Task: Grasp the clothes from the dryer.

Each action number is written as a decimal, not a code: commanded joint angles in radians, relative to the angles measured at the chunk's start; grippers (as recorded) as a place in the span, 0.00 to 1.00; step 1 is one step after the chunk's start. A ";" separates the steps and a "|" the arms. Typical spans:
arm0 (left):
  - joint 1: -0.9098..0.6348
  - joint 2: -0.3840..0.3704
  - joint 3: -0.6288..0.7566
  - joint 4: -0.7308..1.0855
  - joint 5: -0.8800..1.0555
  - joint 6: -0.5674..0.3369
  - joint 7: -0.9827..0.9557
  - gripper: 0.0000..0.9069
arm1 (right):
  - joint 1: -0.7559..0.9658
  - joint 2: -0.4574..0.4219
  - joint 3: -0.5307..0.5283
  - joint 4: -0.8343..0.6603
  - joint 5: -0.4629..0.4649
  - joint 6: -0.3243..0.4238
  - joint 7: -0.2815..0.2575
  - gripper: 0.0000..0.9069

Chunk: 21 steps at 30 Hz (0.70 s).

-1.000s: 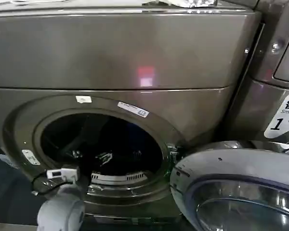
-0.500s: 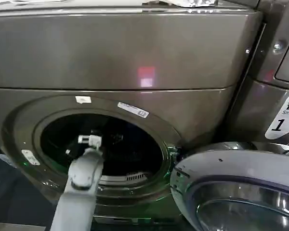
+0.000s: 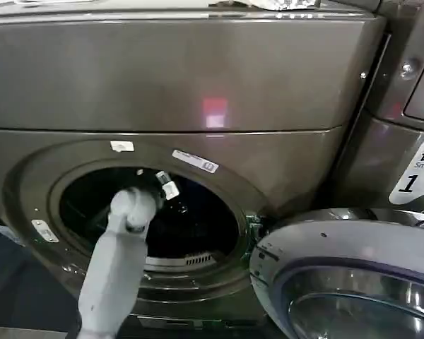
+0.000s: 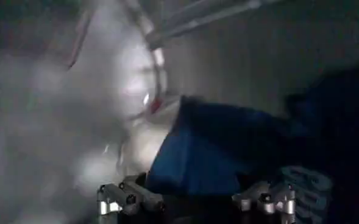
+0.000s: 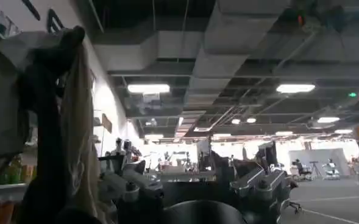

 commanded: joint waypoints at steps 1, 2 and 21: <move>-0.040 -0.015 0.007 0.140 -0.048 -0.029 0.026 1.00 | 0.006 0.003 -0.005 0.009 -0.002 0.000 0.000 1.00; -0.040 -0.015 0.004 0.160 -0.057 -0.029 0.027 1.00 | 0.008 0.006 -0.007 0.012 -0.003 0.001 0.001 1.00; -0.035 -0.006 -0.012 0.315 -0.113 -0.018 0.011 0.85 | 0.021 0.025 -0.030 0.035 -0.003 0.001 0.000 1.00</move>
